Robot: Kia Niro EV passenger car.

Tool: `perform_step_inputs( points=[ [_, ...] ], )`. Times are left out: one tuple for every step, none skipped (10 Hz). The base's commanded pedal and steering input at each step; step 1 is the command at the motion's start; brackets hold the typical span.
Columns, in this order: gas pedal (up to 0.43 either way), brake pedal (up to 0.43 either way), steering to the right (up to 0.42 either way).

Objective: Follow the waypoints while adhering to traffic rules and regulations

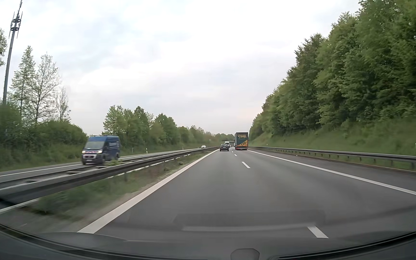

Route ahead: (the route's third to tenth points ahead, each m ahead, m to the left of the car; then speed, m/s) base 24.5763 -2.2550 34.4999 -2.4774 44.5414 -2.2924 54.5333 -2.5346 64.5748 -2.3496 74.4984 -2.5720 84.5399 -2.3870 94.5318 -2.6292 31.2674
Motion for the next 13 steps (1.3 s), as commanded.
perform_step_inputs(
  points=[
    [0.130, 0.000, -0.001],
    [0.130, 0.000, -0.001],
    [0.130, 0.000, -0.001],
    [0.130, 0.000, -0.001],
    [0.130, 0.000, -0.001],
    [0.130, 0.000, -0.001],
    [0.130, 0.000, -0.001],
    [0.130, 0.000, -0.001],
    [0.138, 0.000, -0.001],
    [0.150, 0.000, -0.001],
    [0.150, 0.000, -0.001],
    [0.150, 0.000, -0.001],
    [0.150, 0.000, -0.001]
  ],
)
